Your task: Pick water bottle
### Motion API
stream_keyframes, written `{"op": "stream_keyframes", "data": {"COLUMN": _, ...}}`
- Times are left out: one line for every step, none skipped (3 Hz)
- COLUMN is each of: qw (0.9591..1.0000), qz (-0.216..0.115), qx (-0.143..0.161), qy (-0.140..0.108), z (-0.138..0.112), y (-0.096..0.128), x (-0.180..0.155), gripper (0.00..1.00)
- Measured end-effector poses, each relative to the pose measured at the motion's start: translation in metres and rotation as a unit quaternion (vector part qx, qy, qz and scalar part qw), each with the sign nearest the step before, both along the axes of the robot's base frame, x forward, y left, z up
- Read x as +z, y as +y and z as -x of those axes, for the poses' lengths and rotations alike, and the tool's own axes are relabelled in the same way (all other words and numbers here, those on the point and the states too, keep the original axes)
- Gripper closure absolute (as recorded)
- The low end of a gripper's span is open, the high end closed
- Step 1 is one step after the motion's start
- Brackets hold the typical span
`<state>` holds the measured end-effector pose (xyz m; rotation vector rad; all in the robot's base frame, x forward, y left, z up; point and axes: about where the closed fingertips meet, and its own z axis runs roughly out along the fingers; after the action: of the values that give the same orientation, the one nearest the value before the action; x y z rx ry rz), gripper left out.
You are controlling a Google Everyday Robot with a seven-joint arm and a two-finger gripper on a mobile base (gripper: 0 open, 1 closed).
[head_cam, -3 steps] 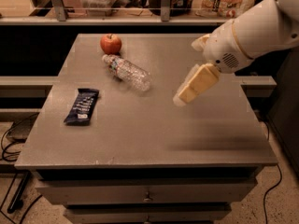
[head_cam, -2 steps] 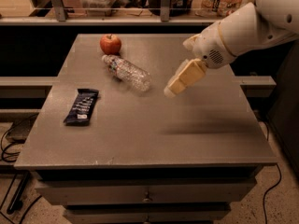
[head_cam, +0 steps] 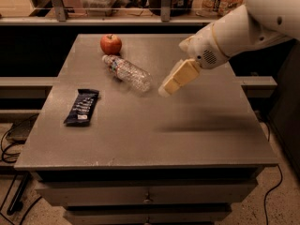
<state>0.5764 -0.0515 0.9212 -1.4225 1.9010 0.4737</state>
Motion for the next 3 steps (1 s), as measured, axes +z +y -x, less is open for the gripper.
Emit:
{"op": "stream_keyframes", "data": {"qw": 0.9998, "qz": -0.014, "qx": 0.012, "qy": 0.013, "z": -0.007, "y": 0.022, "x": -0.011, "gripper": 0.00}}
{"op": "stream_keyframes", "data": {"qw": 0.9998, "qz": -0.010, "qx": 0.013, "qy": 0.011, "z": -0.017, "y": 0.041, "x": -0.026, "gripper": 0.00}}
{"op": "stream_keyframes", "data": {"qw": 0.9999, "qz": -0.003, "qx": 0.012, "qy": 0.004, "z": -0.033, "y": 0.060, "x": -0.046, "gripper": 0.00}}
